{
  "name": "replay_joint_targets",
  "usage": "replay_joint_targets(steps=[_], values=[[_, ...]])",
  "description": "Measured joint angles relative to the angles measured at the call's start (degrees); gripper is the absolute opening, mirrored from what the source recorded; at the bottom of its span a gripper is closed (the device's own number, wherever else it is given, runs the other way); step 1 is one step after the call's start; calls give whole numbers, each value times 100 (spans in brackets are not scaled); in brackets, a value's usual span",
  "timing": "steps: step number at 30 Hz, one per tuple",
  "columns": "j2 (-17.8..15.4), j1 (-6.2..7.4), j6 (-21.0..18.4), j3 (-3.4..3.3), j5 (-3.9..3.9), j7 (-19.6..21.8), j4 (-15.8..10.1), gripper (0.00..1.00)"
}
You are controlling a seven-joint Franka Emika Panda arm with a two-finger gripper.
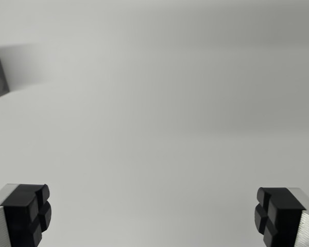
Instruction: Destack cube
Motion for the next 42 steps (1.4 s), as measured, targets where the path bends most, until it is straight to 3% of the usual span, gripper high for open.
replay_joint_targets(steps=[21,42], values=[[13,22,3,8,0,10,-1,100],[107,223,264,114,1,173,-138,100]])
